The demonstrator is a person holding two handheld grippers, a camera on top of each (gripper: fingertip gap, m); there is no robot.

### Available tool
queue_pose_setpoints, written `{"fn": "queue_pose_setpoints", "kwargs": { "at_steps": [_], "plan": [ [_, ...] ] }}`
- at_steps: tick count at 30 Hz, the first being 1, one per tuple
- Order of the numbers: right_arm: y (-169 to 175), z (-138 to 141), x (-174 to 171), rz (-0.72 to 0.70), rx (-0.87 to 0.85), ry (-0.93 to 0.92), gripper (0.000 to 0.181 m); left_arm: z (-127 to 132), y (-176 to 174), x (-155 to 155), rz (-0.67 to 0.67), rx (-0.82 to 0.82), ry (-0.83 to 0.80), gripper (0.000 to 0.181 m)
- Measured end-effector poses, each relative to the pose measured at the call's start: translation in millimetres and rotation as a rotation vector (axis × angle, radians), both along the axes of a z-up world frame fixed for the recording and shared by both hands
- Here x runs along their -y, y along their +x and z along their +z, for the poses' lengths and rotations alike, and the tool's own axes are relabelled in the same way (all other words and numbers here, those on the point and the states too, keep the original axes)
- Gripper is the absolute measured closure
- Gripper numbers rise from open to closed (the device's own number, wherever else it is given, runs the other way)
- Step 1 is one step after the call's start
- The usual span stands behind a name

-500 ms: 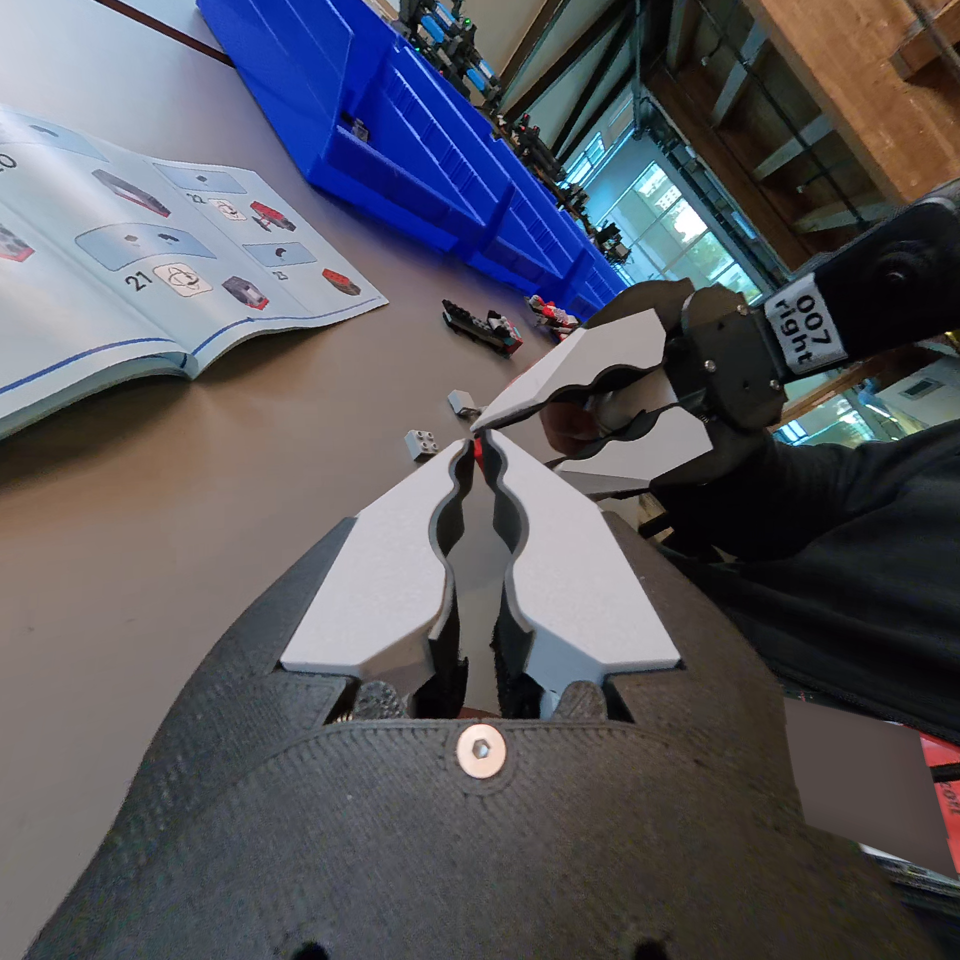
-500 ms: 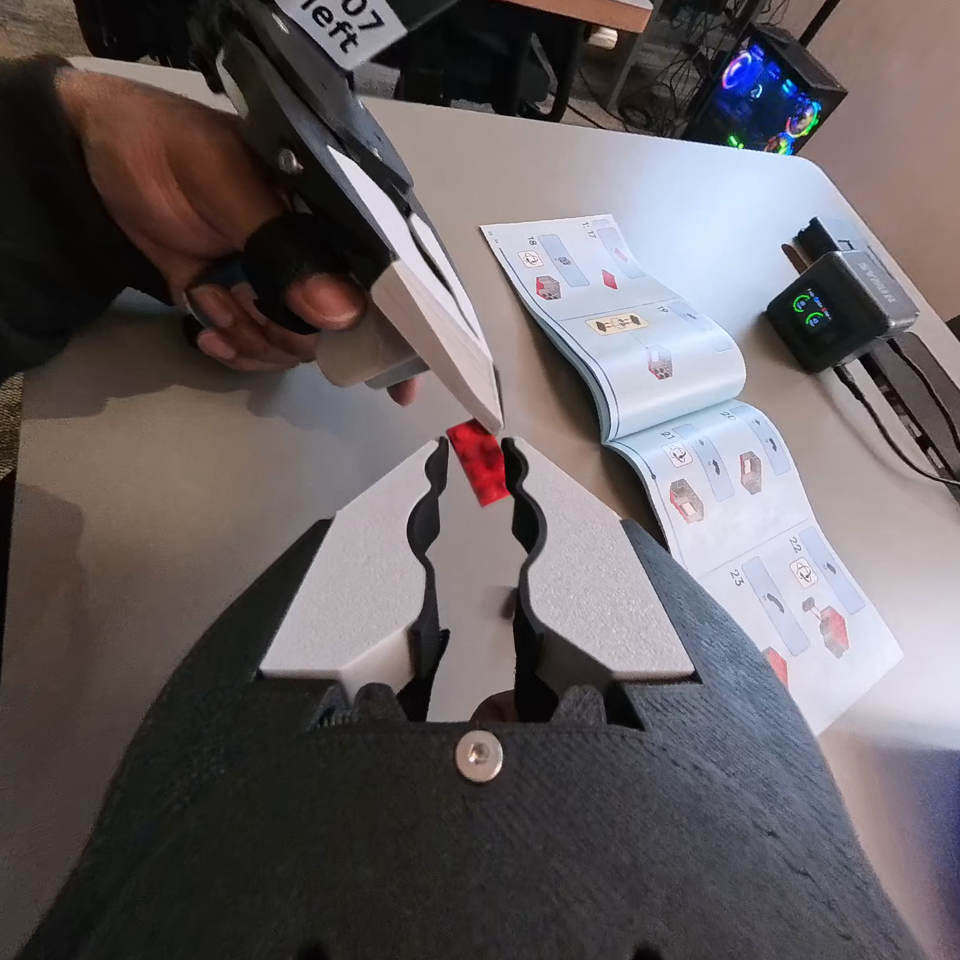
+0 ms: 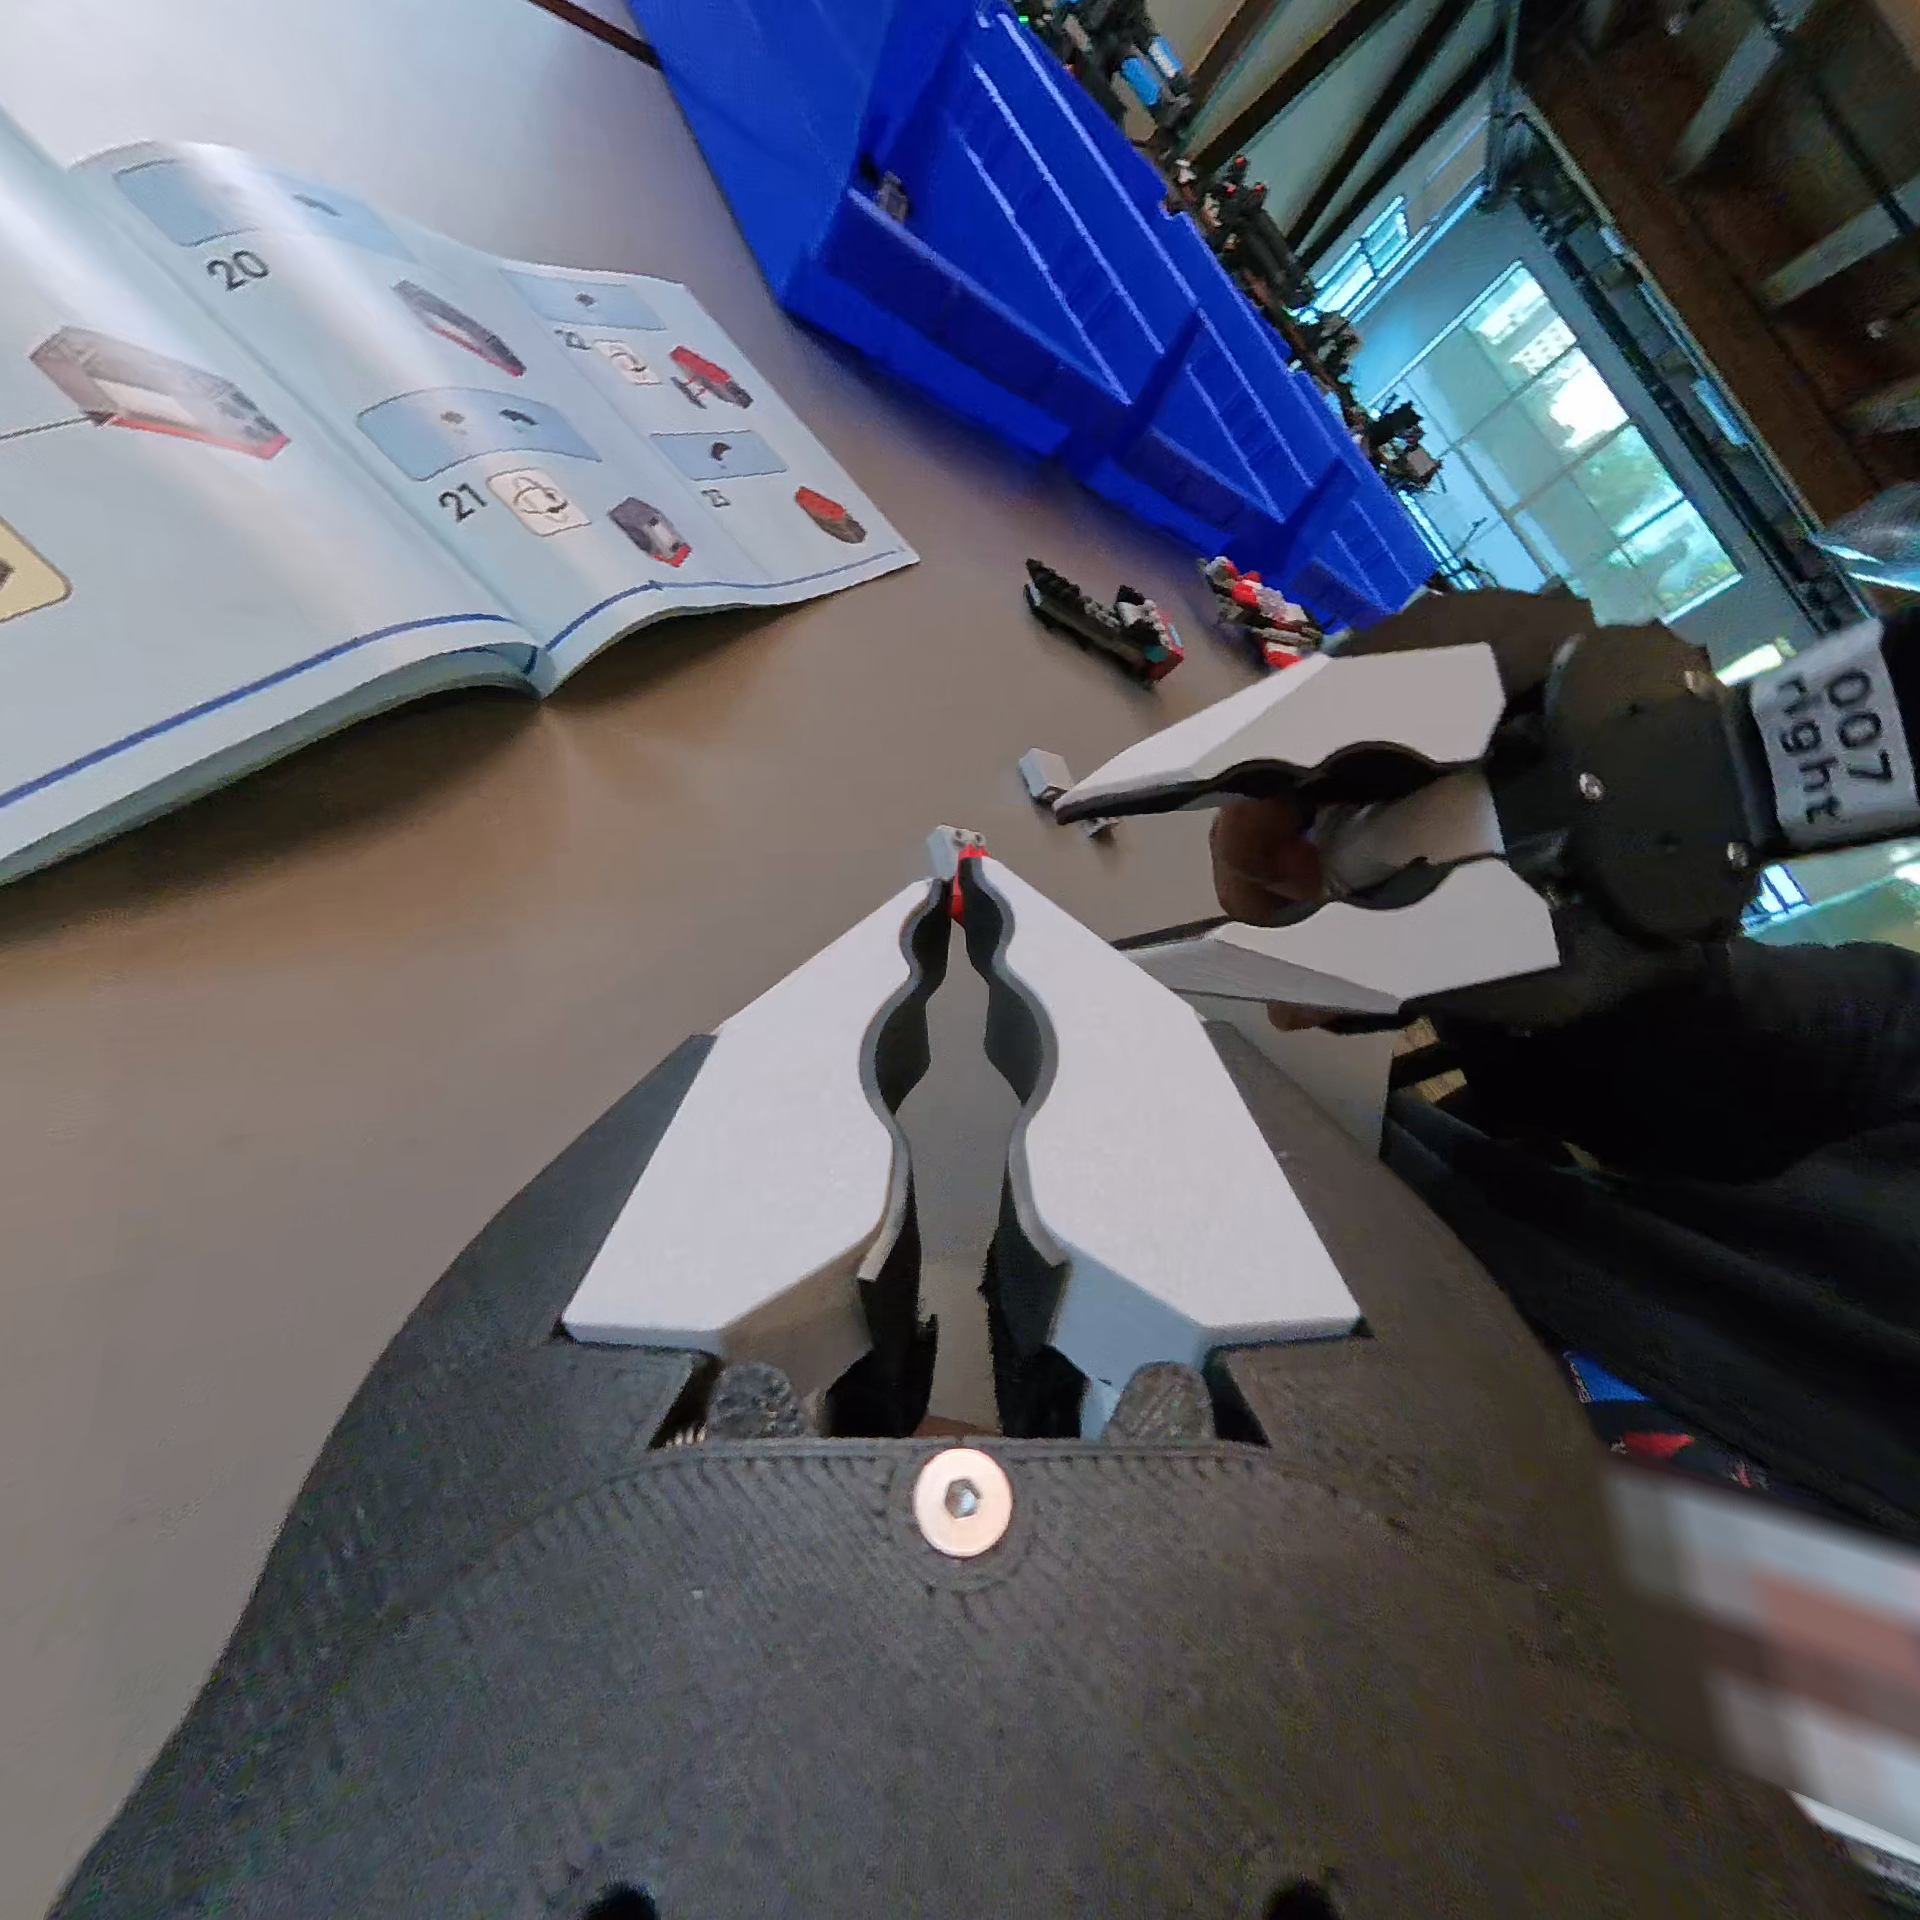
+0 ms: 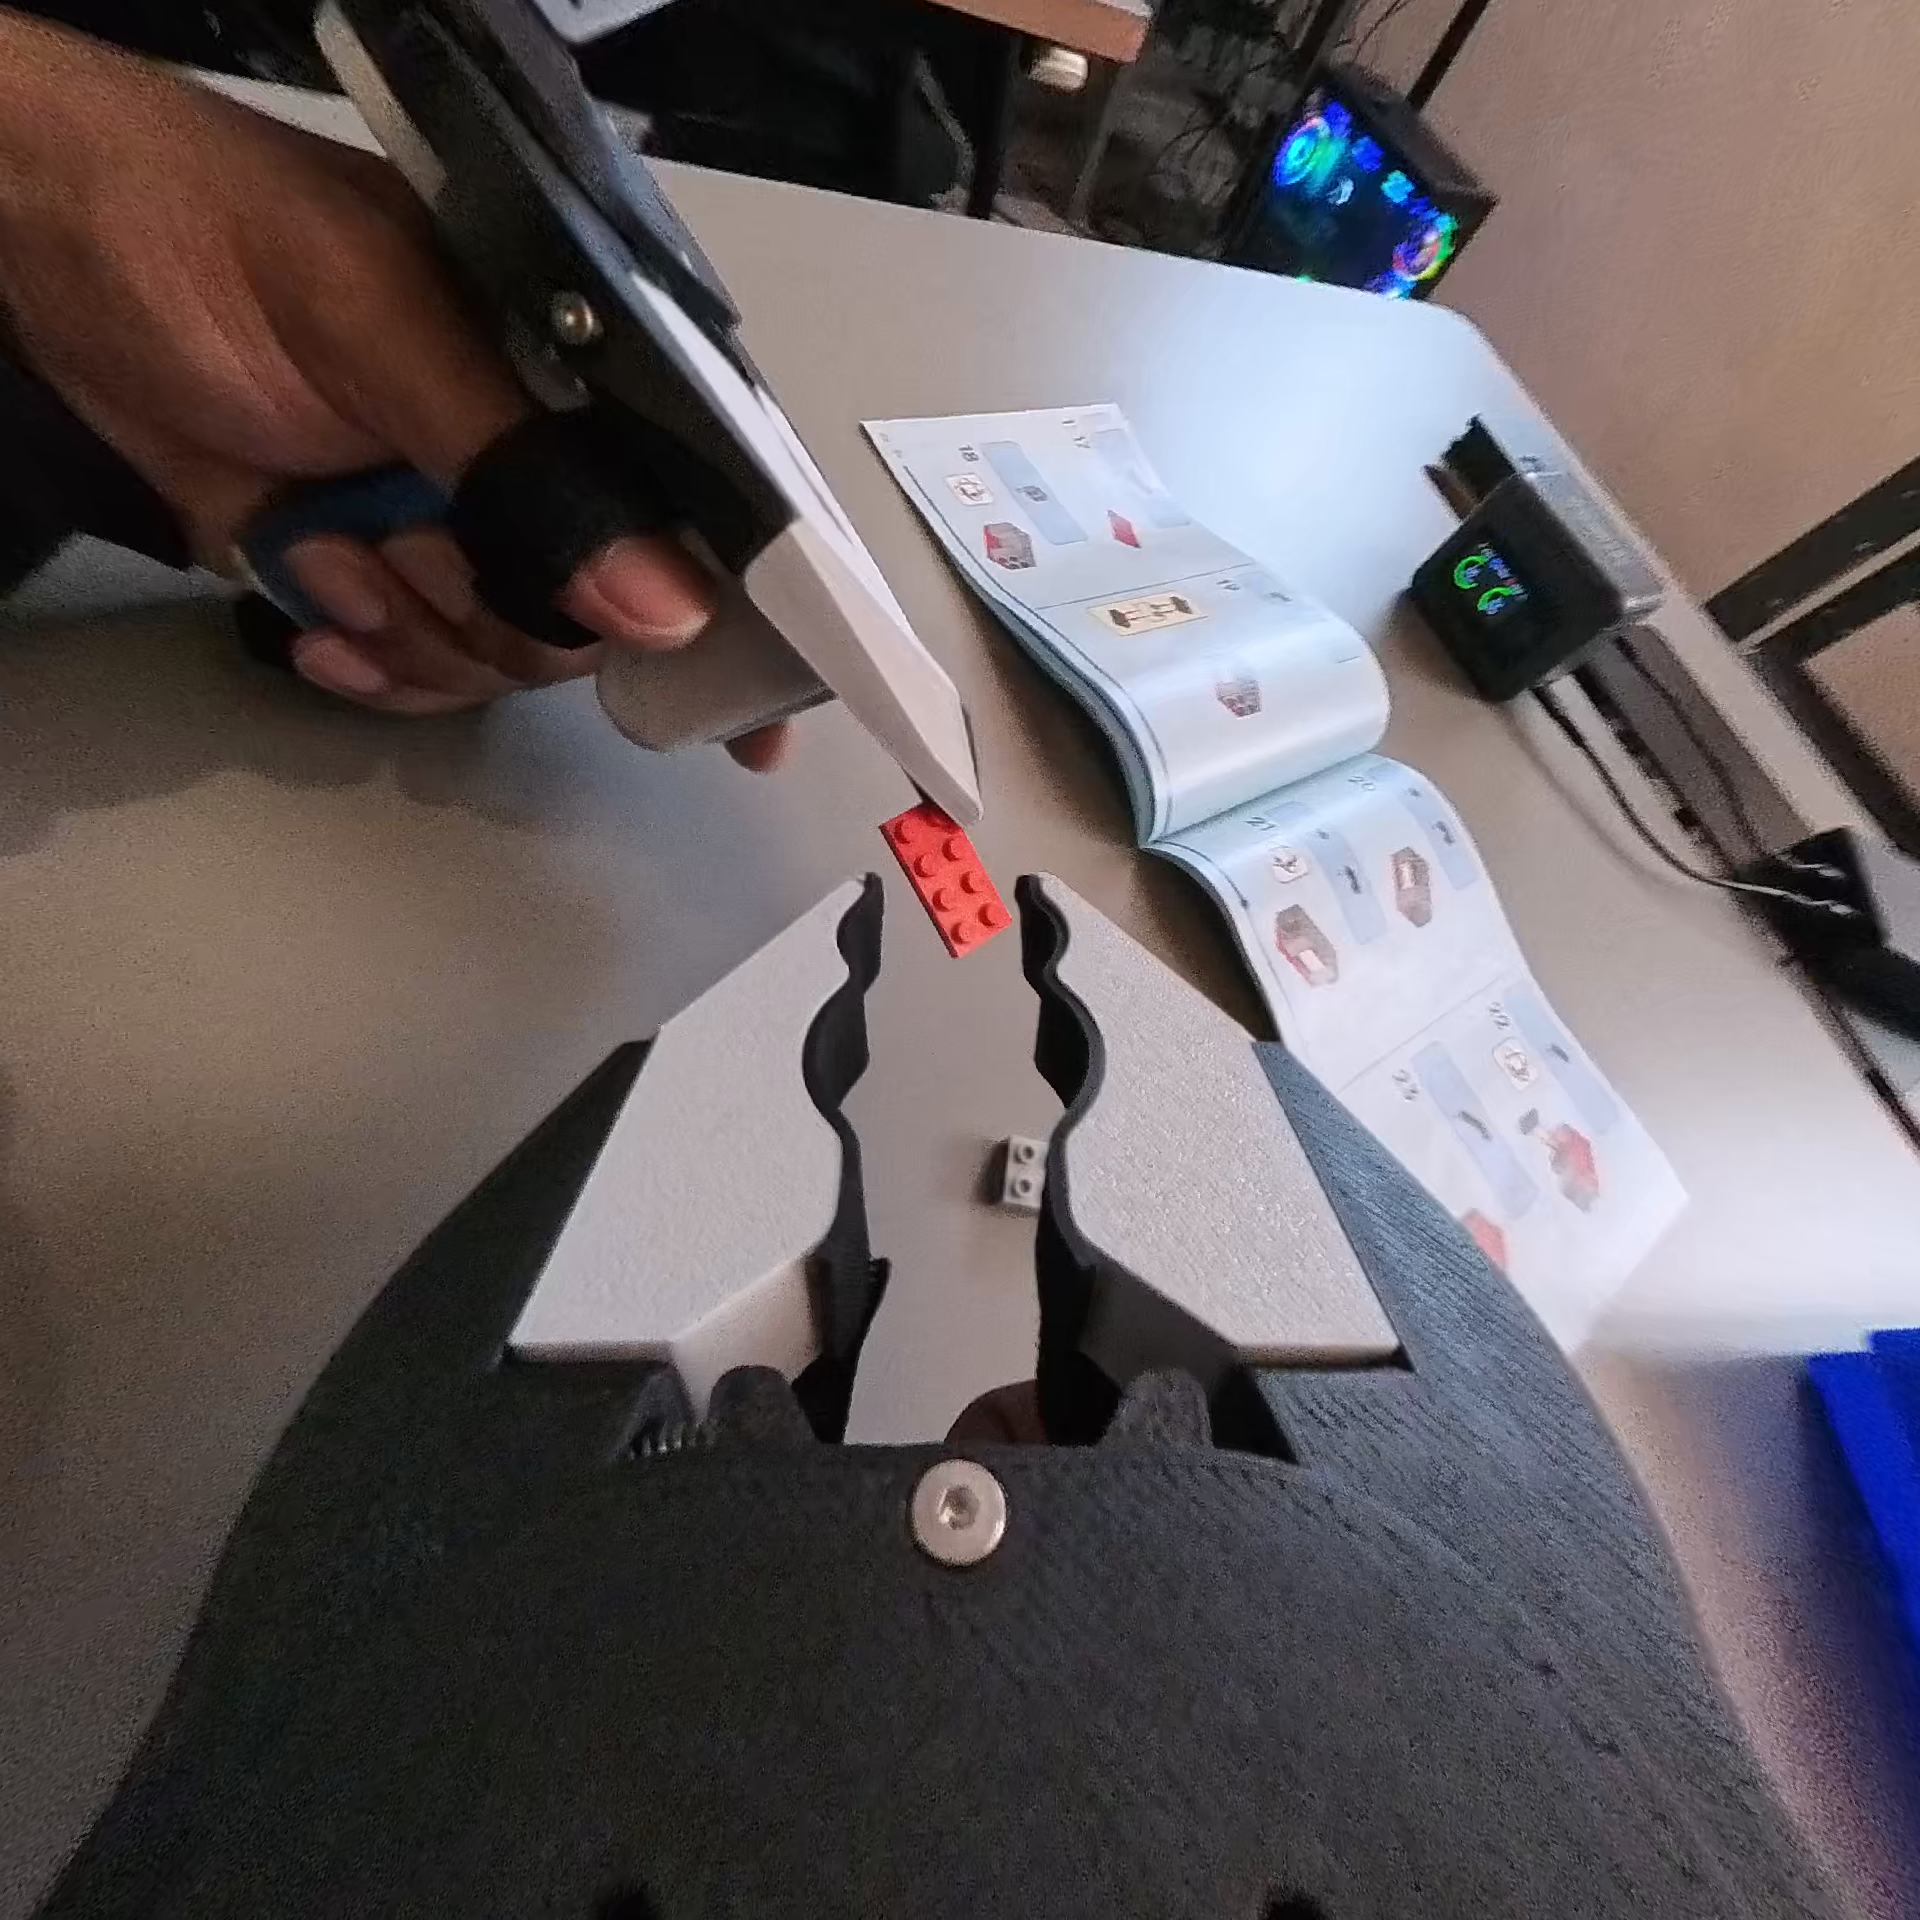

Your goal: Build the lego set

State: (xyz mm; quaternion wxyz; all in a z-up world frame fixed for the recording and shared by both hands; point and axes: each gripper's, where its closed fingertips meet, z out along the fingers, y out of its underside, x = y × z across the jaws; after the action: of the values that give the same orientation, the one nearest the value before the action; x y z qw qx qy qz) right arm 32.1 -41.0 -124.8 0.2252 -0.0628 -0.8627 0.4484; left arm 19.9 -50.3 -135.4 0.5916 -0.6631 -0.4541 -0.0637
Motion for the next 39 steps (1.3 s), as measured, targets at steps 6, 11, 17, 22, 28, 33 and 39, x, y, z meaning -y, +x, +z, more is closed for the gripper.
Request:
{"fn": "queue_pose_setpoints", "kwargs": {
  "at_steps": [6,11,17,22,28,33,39],
  "plan": [
    [-2,-6,1,-0.038,-0.203,0.055,0.155,1,-4,4,0.038,0.022,0.029,0.179],
    [-3,-7,4,-0.064,-0.322,0.072,0.155,5,-4,6,0.040,0.033,0.073,0.179],
    [-5,-11,6,-0.091,-0.366,0.098,0.160,6,-2,4,0.028,0.040,0.088,0.179],
    [-10,-9,4,-0.132,-0.374,0.098,0.169,7,0,1,0.013,0.041,0.095,0.178],
    [-7,-8,5,-0.149,-0.249,0.013,0.173,15,1,-1,0.001,0.014,0.134,0.176],
    [-4,1,8,-0.184,0.027,-0.176,0.175,26,0,1,0.005,-0.016,0.185,0.168],
    [1,22,10,-0.201,0.516,-0.564,0.177,34,-5,11,0.047,-0.033,0.248,0.160]
  ]
}}
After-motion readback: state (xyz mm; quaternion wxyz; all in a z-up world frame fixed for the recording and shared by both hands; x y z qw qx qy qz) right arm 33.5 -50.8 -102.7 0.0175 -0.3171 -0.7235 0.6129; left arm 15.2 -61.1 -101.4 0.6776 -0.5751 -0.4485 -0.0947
